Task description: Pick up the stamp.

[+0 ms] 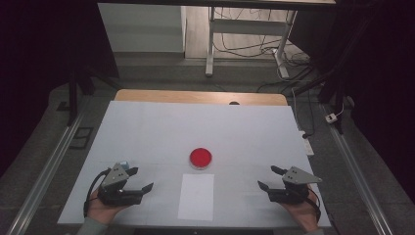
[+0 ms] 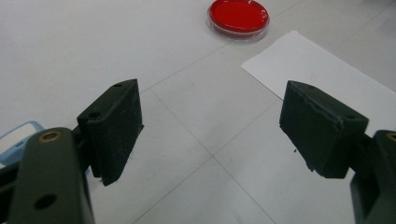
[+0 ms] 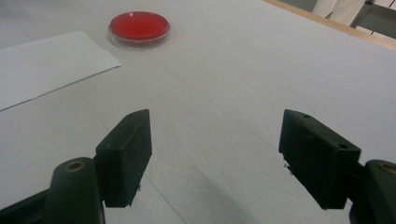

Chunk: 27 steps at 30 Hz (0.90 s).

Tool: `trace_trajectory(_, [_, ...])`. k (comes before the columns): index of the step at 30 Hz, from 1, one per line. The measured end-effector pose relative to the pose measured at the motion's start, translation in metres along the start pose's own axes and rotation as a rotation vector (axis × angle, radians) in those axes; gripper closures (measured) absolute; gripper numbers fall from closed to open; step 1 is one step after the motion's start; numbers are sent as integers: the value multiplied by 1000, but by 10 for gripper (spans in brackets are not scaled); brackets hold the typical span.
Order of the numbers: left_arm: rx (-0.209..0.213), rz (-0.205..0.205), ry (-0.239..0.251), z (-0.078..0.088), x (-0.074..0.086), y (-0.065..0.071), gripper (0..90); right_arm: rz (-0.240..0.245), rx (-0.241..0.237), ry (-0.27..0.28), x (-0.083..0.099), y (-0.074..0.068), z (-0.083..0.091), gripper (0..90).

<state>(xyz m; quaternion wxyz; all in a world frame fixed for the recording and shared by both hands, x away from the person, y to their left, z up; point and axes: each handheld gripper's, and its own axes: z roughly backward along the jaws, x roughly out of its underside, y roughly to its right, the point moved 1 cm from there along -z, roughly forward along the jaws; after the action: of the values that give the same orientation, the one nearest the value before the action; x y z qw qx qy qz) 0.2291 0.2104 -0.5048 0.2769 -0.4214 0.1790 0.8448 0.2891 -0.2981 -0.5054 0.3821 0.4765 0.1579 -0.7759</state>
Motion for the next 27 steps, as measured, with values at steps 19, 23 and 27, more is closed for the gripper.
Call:
trace_trajectory(19, [-27,19,18,7,-9,-12,216,-1,-7,-6,0,-1,-2,256])
trace_trajectory(23, [-35,24,22,8,-9,-16,214,-2,-4,-5,0,-1,-2,257])
trace_trajectory(27, [-42,34,25,9,-9,-21,213,-2,-2,-5,0,-1,-2,257])
